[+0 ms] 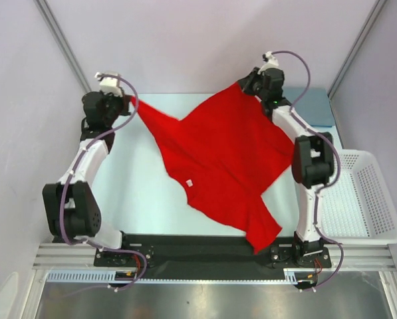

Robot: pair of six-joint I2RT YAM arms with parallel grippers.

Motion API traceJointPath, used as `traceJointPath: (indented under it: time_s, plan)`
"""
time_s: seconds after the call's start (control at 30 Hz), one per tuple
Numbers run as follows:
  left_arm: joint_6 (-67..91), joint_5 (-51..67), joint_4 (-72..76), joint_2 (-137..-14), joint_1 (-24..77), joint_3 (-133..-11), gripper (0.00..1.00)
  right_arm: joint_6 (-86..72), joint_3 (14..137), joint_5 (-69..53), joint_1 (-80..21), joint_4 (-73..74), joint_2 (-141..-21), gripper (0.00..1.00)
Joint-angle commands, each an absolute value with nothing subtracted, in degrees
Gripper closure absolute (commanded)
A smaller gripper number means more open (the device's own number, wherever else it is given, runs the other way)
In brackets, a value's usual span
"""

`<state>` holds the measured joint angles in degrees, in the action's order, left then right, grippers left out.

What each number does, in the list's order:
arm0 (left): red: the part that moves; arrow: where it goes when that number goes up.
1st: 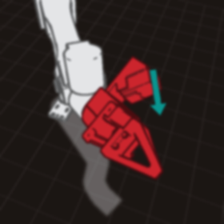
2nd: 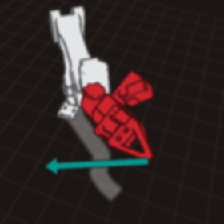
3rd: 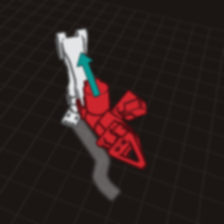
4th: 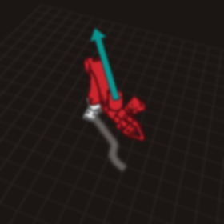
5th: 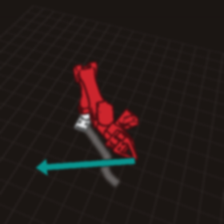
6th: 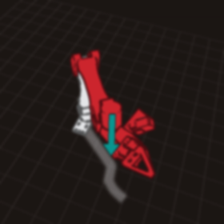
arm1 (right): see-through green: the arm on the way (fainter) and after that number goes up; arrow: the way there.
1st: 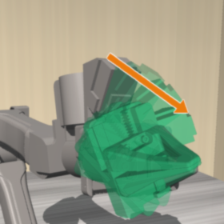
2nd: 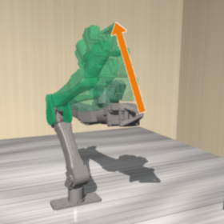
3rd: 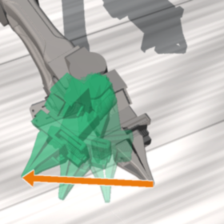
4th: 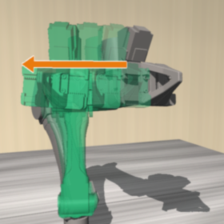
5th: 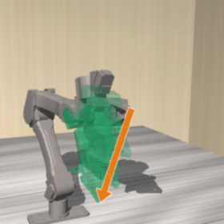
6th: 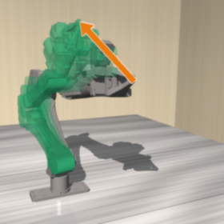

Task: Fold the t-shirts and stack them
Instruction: Flatten the tshirt out

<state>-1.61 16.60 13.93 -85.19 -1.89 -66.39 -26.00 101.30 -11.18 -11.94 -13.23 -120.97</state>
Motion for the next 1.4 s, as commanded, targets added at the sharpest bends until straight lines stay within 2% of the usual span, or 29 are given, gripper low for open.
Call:
traceJointPath:
  time_s: [0.0, 0.13, 0.3, 0.47, 0.73, 0.93, 1.13, 1.37]
  plan:
    - [-2.4, 15.6, 20.2, -91.1, -8.8, -66.5, 1.0, -26.2, 115.7, -13.4, -12.6, -14.5, -129.2, 1.0]
    - [-0.4, 17.8, 20.9, -97.4, -13.1, -68.7, 1.0, -26.1, 129.1, -14.3, -12.7, -11.6, -141.7, 1.0]
    - [-0.4, 18.7, 19.3, -103.4, -13.2, -73.9, 1.0, -27.0, 136.6, -13.5, -12.4, -11.5, -147.5, 1.0]
    - [2.2, 13.6, 16.1, -104.9, -13.9, -76.4, 1.0, -28.9, 137.4, -12.1, -12.3, -13.6, -148.4, 1.0]
    - [8.4, 23.2, 11.2, -106.8, -14.5, -83.4, 1.0, -30.3, 137.2, -11.3, -11.4, -12.5, -146.0, 1.0]
    - [11.5, 24.0, 6.1, -108.6, -13.6, -87.2, 1.0, -30.0, 134.5, -11.6, -10.8, -12.1, -143.8, 1.0]
    - [10.0, 20.8, 4.1, -106.5, -13.1, -86.3, 1.0, -30.0, 133.5, -11.4, -10.6, -11.4, -142.8, 1.0]
    - [9.0, 12.9, -3.5, -107.7, -13.3, -91.0, 1.0, -31.1, 136.7, -11.2, -11.4, -10.8, -144.9, 1.0]
